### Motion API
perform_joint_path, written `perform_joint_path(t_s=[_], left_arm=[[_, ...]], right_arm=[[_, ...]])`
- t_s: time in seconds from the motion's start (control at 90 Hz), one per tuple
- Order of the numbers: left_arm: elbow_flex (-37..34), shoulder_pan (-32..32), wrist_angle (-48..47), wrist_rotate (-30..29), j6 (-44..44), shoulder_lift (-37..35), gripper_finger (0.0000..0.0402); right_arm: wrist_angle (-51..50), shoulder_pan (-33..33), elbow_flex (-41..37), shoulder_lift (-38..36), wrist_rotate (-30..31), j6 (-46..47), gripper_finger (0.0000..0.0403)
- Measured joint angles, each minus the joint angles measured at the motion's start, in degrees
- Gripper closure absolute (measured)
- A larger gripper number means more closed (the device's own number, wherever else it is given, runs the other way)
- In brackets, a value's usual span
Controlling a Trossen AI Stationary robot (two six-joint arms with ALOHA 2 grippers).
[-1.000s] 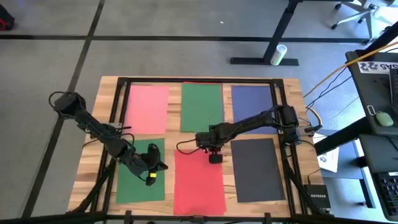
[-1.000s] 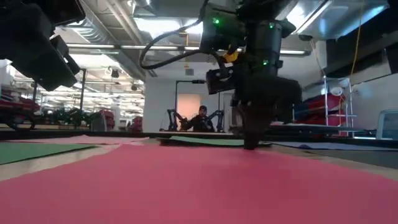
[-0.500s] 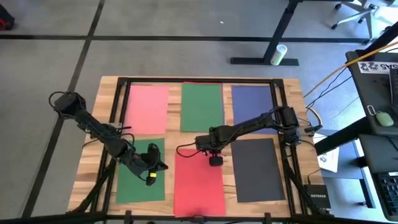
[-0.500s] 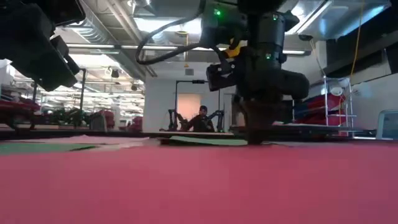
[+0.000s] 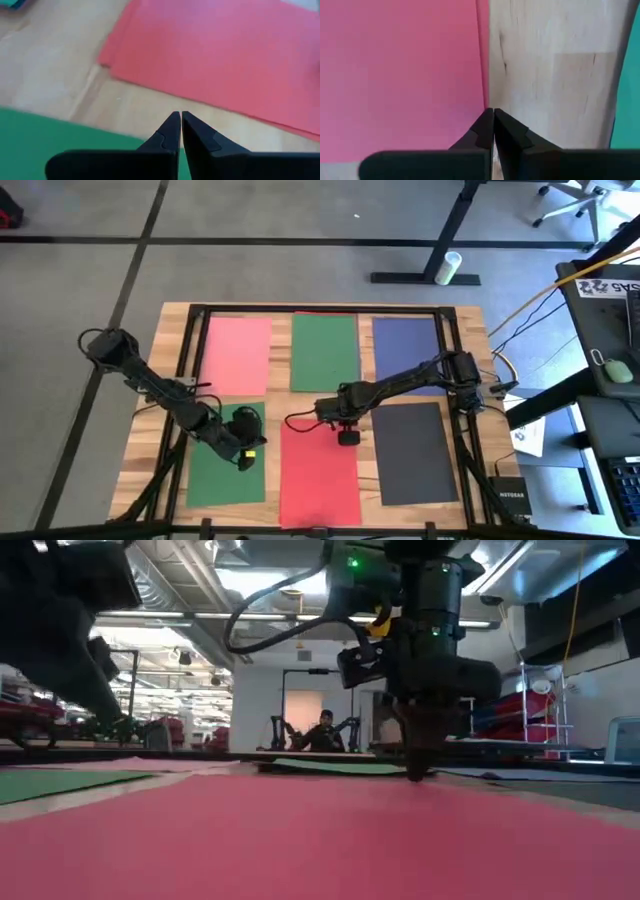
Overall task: Organize paper
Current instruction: Stack the red paper on top of the red paper
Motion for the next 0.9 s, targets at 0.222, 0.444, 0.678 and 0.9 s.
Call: perform_joint_path(t_s=[0.222,0.444,0.678,0.9], left_arm=[[-0.02,3.56,0.95,1.88,0.58,5.57,0.0402],[-0.02,7.98,6.66,3.01,3.72,10.99,0.0402],[0.13,11.77,8.74,4.71,6.40,13.01,0.0402],[0.07,14.49,10.62,5.04,9.22,13.14,0.0402]], right_arm=[[-2.90,0.00,1.50,-2.33,3.46,1.25,0.0403],[-8.73,0.02,1.97,-5.25,3.29,4.44,0.0403],[-11.04,1.55,1.90,-5.33,3.33,5.67,0.0403],[-10.52,2.27,1.90,-5.33,3.32,6.18,0.0403]])
